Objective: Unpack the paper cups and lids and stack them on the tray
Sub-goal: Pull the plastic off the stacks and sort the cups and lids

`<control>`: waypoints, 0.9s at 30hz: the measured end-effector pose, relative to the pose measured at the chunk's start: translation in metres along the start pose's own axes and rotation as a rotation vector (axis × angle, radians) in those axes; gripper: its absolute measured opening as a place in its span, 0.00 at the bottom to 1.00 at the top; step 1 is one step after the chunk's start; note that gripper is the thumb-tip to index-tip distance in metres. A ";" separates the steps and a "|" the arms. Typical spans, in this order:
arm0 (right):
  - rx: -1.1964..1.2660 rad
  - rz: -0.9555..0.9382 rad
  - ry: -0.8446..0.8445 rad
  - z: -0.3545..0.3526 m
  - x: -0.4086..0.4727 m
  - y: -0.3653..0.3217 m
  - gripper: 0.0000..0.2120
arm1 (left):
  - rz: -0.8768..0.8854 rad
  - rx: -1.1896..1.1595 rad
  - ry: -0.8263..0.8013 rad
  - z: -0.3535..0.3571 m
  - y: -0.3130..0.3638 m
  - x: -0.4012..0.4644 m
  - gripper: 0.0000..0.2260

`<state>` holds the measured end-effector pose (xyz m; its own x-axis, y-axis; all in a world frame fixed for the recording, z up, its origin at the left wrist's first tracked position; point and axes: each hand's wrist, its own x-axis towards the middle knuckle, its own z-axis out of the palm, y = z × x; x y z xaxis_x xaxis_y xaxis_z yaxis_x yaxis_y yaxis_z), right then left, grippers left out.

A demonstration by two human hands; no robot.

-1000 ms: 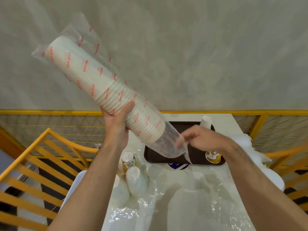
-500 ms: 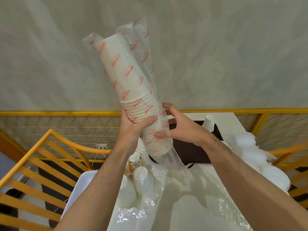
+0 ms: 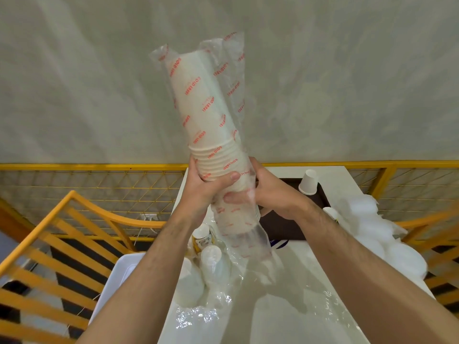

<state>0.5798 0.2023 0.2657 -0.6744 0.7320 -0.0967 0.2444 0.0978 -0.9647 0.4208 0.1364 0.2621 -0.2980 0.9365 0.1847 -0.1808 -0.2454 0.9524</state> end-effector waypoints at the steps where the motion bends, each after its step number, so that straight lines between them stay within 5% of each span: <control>1: -0.012 0.007 -0.014 -0.001 0.001 0.000 0.45 | -0.007 -0.017 0.004 0.000 0.001 0.000 0.43; 27: 0.195 -0.102 -0.038 0.021 0.003 0.020 0.40 | -0.006 -0.117 -0.016 -0.004 0.033 0.005 0.39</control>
<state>0.5680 0.1920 0.2412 -0.7156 0.6985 -0.0016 0.0366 0.0352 -0.9987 0.4096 0.1315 0.2937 -0.2820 0.9417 0.1837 -0.2914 -0.2665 0.9187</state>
